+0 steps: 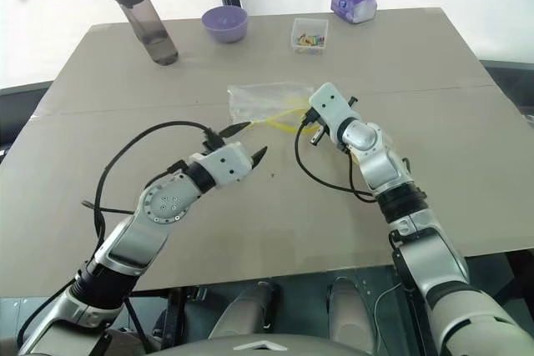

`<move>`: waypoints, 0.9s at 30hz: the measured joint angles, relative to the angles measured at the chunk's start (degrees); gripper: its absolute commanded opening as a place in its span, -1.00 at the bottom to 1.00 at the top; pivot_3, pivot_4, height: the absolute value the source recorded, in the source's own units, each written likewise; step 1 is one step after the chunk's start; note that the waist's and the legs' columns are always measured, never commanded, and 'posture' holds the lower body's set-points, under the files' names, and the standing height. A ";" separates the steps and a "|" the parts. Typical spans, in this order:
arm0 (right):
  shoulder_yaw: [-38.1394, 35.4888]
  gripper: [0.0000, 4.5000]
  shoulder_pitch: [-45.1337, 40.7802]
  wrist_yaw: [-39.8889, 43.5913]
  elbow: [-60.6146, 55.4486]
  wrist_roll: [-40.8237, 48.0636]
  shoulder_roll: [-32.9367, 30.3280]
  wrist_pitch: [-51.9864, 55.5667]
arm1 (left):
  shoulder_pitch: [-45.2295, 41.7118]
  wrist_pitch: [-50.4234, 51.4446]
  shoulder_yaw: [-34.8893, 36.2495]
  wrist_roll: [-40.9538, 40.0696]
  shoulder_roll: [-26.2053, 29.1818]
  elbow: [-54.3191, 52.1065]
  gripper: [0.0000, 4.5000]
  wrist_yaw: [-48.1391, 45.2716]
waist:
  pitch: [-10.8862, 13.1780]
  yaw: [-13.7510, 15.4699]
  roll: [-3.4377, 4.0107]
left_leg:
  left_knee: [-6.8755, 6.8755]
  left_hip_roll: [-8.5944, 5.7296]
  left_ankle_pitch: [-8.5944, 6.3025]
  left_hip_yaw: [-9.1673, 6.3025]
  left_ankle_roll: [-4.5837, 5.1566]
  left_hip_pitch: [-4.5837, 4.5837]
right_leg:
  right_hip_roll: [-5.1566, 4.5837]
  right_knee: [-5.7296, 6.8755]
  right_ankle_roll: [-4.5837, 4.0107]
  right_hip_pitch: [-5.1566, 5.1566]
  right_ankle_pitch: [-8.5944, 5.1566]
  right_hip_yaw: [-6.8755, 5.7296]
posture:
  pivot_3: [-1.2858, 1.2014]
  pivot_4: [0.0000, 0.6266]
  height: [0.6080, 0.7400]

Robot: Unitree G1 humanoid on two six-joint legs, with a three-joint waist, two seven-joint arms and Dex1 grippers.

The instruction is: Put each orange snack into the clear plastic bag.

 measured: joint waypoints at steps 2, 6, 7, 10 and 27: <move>0.00 -1.00 0.00 0.00 0.00 -0.05 0.29 -0.16 | -0.41 -1.49 0.80 1.22 0.37 1.69 0.41 -0.11 | 0.00 0.00 0.00 | 0.01 0.00 0.00 -0.01 -0.01 0.00 | 0.00 0.01 0.00 0.00 0.00 0.00 | 0.03 -0.52 1.00; 0.08 -1.00 0.00 0.02 -0.01 -0.17 0.39 -0.41 | -1.35 -2.71 1.00 2.88 0.83 3.16 0.41 -0.60 | 0.00 0.00 0.00 | 0.03 -0.01 0.01 -0.01 -0.01 0.00 | 0.00 0.02 0.00 0.00 0.00 0.00 | 0.03 -0.52 1.00; 0.10 -1.00 0.00 0.02 -0.02 -0.23 0.39 -0.41 | -1.51 -2.88 1.04 3.07 0.81 3.26 0.41 -0.66 | 0.00 0.00 0.00 | 0.03 -0.01 0.01 -0.01 -0.01 0.00 | 0.00 0.03 0.00 0.00 0.00 0.00 | 0.03 -0.52 1.00; 0.24 -1.00 0.00 0.02 -0.05 -0.44 0.39 -0.42 | -2.05 -3.30 1.22 3.94 0.40 3.51 0.41 -0.94 | 0.00 -0.05 0.00 | 0.03 -0.01 0.01 -0.02 -0.02 0.00 | 0.00 0.04 0.00 0.00 0.00 0.00 | 0.03 -0.52 1.00; 1.23 -1.00 0.24 0.31 -1.28 -0.84 -0.02 -1.25 | -5.22 -6.36 2.48 6.72 -1.52 9.75 0.17 -1.31 | -0.01 -0.08 0.01 | 0.12 -0.02 0.02 -0.04 -0.03 0.01 | 0.00 0.17 0.00 -0.01 0.00 -0.01 | 0.03 -0.52 1.00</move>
